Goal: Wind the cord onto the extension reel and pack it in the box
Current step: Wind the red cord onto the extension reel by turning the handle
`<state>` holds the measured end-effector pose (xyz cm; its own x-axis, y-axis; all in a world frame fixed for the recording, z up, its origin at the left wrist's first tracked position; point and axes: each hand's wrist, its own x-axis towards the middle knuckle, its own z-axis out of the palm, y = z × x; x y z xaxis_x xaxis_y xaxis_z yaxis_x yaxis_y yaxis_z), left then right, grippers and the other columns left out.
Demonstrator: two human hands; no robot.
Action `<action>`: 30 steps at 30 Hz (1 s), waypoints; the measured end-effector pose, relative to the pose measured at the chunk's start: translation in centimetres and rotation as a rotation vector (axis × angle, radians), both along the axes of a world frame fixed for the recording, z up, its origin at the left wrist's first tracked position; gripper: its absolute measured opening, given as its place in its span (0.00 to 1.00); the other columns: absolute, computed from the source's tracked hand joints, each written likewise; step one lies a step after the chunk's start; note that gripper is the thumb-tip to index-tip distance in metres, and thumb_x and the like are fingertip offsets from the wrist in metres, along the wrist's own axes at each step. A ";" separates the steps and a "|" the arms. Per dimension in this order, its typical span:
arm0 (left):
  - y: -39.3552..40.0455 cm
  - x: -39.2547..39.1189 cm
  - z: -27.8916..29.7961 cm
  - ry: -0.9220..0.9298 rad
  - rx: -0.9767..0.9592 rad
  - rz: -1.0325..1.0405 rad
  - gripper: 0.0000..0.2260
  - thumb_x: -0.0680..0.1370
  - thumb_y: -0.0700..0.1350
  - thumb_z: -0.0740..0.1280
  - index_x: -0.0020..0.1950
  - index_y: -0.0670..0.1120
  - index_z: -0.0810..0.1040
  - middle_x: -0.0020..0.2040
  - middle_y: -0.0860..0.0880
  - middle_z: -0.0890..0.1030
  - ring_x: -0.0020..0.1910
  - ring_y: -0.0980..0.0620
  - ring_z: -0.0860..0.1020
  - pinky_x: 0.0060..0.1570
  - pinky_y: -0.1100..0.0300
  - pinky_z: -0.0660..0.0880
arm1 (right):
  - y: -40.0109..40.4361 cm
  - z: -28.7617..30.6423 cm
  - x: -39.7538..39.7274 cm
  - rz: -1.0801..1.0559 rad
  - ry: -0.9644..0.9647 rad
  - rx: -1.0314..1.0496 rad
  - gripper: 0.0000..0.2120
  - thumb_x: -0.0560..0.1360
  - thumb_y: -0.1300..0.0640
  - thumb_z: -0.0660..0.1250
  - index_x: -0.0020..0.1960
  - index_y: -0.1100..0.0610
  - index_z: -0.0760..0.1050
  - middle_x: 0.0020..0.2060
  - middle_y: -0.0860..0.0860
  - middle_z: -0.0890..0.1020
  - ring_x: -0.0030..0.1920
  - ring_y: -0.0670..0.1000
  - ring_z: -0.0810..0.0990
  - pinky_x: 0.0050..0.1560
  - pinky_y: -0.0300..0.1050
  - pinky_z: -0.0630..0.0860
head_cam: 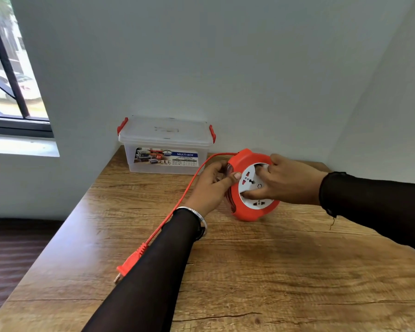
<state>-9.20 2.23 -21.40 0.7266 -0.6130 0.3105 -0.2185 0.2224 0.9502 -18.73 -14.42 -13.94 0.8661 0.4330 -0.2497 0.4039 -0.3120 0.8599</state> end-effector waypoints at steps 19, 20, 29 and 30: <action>-0.8 -0.6 -0.7 -0.089 0.017 0.170 0.05 0.76 0.47 0.69 0.51 0.50 0.76 0.32 0.56 0.76 0.31 0.55 0.72 0.35 0.59 0.70 | 3.7 -7.5 -0.8 -0.589 -0.621 1.743 0.33 0.68 0.38 0.68 0.70 0.42 0.64 0.60 0.49 0.80 0.50 0.49 0.80 0.35 0.31 0.68; -0.8 -0.7 -0.6 -0.103 0.013 0.184 0.08 0.76 0.48 0.70 0.52 0.48 0.77 0.36 0.51 0.78 0.34 0.49 0.75 0.37 0.52 0.73 | 4.0 -7.7 -0.5 -0.595 -0.638 1.842 0.33 0.68 0.40 0.70 0.70 0.44 0.65 0.63 0.48 0.78 0.54 0.49 0.79 0.37 0.28 0.67; -0.6 -1.2 -0.3 -0.210 0.040 0.210 0.17 0.74 0.57 0.67 0.60 0.52 0.75 0.54 0.50 0.81 0.54 0.50 0.80 0.54 0.44 0.78 | 6.7 -6.4 0.8 -0.734 -0.664 2.827 0.37 0.69 0.48 0.75 0.73 0.50 0.63 0.61 0.52 0.75 0.44 0.48 0.74 0.33 0.39 0.73; -0.5 -1.2 -0.3 -0.215 0.040 0.214 0.17 0.74 0.57 0.67 0.60 0.53 0.75 0.54 0.52 0.81 0.54 0.51 0.80 0.54 0.44 0.78 | 6.8 -6.1 1.0 -0.768 -0.635 2.891 0.37 0.70 0.49 0.74 0.73 0.51 0.62 0.56 0.51 0.74 0.38 0.46 0.71 0.27 0.36 0.70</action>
